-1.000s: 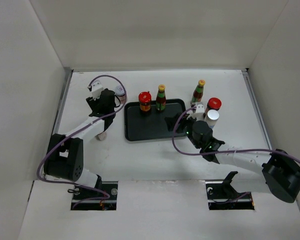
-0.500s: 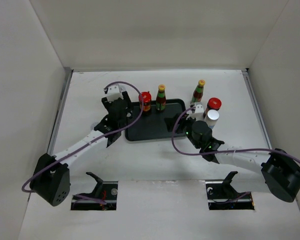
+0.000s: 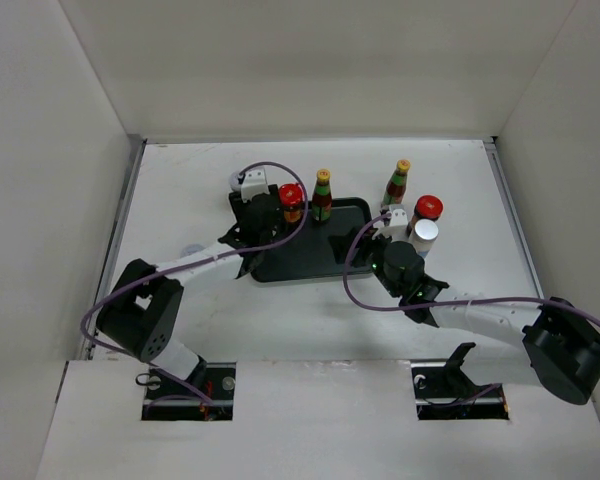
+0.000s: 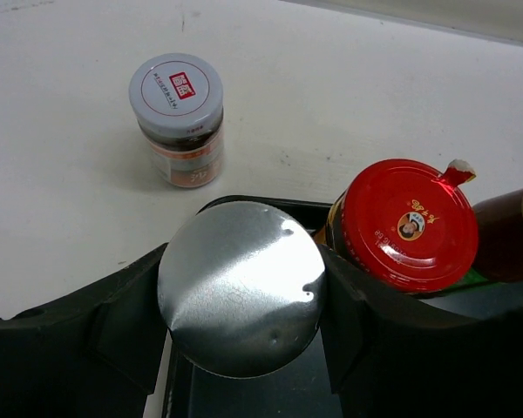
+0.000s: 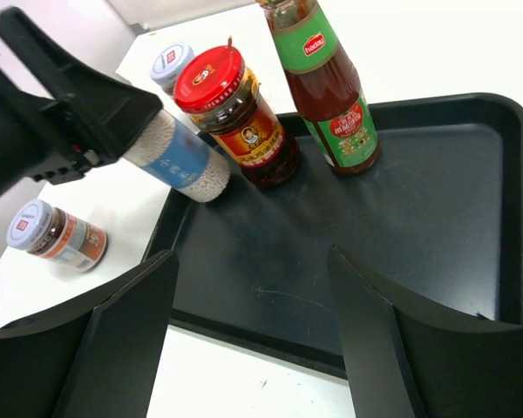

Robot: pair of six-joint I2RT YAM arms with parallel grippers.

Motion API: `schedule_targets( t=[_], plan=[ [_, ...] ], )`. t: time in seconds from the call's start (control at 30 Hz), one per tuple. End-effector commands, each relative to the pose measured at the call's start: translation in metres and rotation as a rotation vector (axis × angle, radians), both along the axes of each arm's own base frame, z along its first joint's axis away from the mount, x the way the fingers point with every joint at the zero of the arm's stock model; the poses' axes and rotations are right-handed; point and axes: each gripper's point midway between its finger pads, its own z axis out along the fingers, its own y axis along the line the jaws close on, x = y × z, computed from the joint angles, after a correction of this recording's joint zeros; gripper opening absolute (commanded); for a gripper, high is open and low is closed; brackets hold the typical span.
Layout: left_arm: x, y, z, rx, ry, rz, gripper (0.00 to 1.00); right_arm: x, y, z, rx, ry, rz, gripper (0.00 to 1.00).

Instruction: Organize the condiment bottles

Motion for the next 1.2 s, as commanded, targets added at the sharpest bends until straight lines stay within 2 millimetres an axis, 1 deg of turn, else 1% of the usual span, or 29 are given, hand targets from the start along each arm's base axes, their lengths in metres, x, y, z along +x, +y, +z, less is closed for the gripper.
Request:
schedule_targets(
  t=[0.0, 0.03, 0.1, 0.13, 0.2, 0.3, 0.4, 0.47, 0.53, 0.6, 0.63, 0.67, 0.7, 0.77, 0.83, 0.9, 0.93, 0.97, 1.07, 1.1, 1.17],
  plan=[
    [0.024, -0.008, 0.049, -0.090, -0.173, 0.032, 0.54, 0.007, 0.004, 0.030, 0.059, -0.069, -0.002, 0.76],
    [0.026, -0.009, 0.046, -0.084, -0.168, 0.030, 0.57, 0.007, 0.004, 0.030, 0.059, -0.069, -0.003, 0.76],
    [0.027, -0.012, 0.040, -0.059, -0.158, 0.024, 0.73, 0.007, 0.004, 0.027, 0.059, -0.063, -0.004, 0.78],
    [0.026, -0.012, 0.038, -0.052, -0.157, 0.028, 0.79, 0.008, 0.005, 0.027, 0.056, -0.063, -0.004, 0.79],
    [0.023, -0.013, 0.038, -0.055, -0.166, 0.029, 0.86, 0.008, 0.004, 0.027, 0.053, -0.064, -0.008, 0.81],
    [0.015, -0.013, 0.051, -0.075, -0.200, 0.020, 0.93, 0.009, 0.001, 0.027, 0.051, -0.066, -0.022, 0.83],
    [0.000, -0.006, 0.072, -0.130, -0.261, 0.022, 0.96, 0.009, -0.001, 0.028, 0.038, -0.077, -0.027, 0.83],
    [-0.009, -0.004, 0.085, -0.159, -0.295, 0.016, 0.96, 0.010, -0.004, 0.031, 0.030, -0.089, -0.041, 0.80],
    [-0.023, 0.000, 0.099, -0.189, -0.330, 0.005, 0.97, 0.011, -0.009, 0.037, 0.024, -0.104, -0.056, 0.74],
    [-0.035, 0.003, 0.106, -0.211, -0.355, -0.006, 0.97, 0.010, -0.013, 0.049, 0.020, -0.127, -0.063, 0.65],
    [-0.041, 0.005, 0.107, -0.220, -0.362, -0.007, 0.97, 0.008, -0.016, 0.059, 0.022, -0.143, -0.071, 0.54],
    [-0.046, 0.006, 0.107, -0.228, -0.366, -0.013, 0.97, 0.008, -0.019, 0.064, 0.021, -0.149, -0.081, 0.47],
    [-0.050, 0.005, 0.105, -0.232, -0.364, -0.022, 0.96, 0.009, -0.022, 0.069, 0.019, -0.157, -0.098, 0.40],
    [-0.060, 0.001, 0.098, -0.235, -0.357, -0.045, 0.95, 0.011, -0.030, 0.074, -0.004, -0.157, -0.151, 0.27],
    [-0.069, -0.004, 0.089, -0.246, -0.345, -0.070, 0.90, 0.016, -0.045, 0.073, -0.045, -0.141, -0.229, 0.22],
    [-0.075, -0.010, 0.079, -0.262, -0.328, -0.099, 0.86, 0.018, -0.070, 0.072, -0.098, -0.112, -0.348, 0.21],
    [-0.079, -0.015, 0.074, -0.272, -0.318, -0.119, 0.85, 0.017, -0.081, 0.072, -0.116, -0.103, -0.399, 0.23],
    [-0.083, -0.020, 0.067, -0.284, -0.305, -0.137, 0.85, 0.017, -0.095, 0.073, -0.135, -0.096, -0.455, 0.30],
    [-0.092, -0.031, 0.049, -0.322, -0.280, -0.182, 0.84, 0.013, -0.140, 0.078, -0.191, -0.090, -0.637, 0.65],
    [-0.093, -0.033, 0.044, -0.333, -0.277, -0.189, 0.84, 0.010, -0.152, 0.080, -0.219, -0.086, -0.677, 0.73],
    [-0.095, -0.035, 0.039, -0.355, -0.279, -0.207, 0.85, 0.005, -0.172, 0.082, -0.291, -0.068, -0.744, 0.82]
  ],
)
